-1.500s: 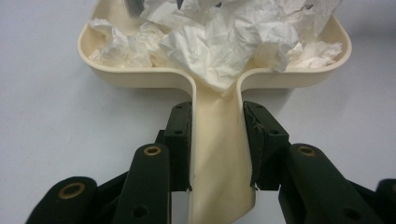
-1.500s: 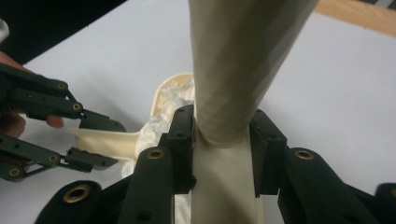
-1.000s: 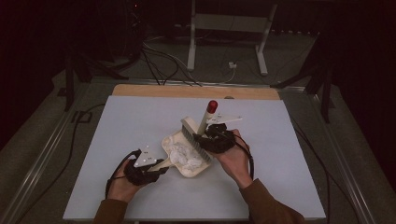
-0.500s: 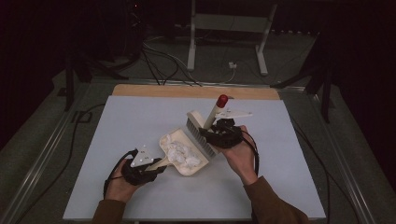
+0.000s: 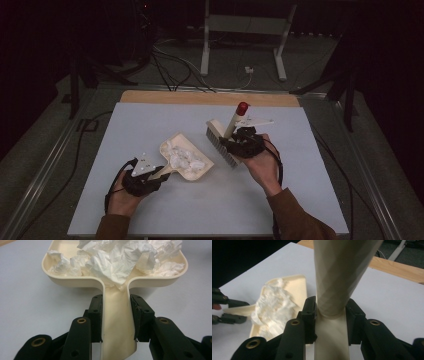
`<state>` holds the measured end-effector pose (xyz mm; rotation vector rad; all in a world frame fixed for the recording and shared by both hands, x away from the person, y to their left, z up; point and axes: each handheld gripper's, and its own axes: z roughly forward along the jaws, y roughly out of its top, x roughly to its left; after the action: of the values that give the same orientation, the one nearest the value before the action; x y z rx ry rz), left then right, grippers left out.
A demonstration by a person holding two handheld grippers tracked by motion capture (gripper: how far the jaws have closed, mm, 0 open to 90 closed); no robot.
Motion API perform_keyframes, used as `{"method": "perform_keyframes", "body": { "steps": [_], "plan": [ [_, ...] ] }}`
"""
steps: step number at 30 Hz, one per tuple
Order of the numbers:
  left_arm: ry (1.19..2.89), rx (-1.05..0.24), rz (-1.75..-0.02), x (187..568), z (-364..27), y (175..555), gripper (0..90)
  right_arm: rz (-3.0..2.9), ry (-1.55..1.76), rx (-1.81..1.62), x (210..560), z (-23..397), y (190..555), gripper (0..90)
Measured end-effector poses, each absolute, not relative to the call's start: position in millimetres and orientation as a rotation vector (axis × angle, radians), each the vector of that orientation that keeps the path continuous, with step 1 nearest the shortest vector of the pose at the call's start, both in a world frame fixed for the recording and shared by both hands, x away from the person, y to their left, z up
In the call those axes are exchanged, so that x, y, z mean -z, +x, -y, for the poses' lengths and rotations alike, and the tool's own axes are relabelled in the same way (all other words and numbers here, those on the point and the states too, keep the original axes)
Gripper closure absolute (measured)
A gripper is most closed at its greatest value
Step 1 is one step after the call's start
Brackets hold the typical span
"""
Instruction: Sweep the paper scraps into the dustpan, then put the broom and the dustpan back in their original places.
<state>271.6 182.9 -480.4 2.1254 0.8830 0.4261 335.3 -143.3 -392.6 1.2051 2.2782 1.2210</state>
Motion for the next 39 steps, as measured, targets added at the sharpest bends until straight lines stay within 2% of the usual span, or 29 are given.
{"method": "perform_keyframes", "body": {
  "steps": [21,39],
  "plan": [
    [2.028,-0.565,-1.086,475,-203,271,66.4,-2.380,1.061,-1.171,405,161,337,66.8],
    [1.983,-0.668,-1.233,477,-206,270,66.4,-2.555,0.943,-1.049,443,203,339,66.7]
  ]
}}
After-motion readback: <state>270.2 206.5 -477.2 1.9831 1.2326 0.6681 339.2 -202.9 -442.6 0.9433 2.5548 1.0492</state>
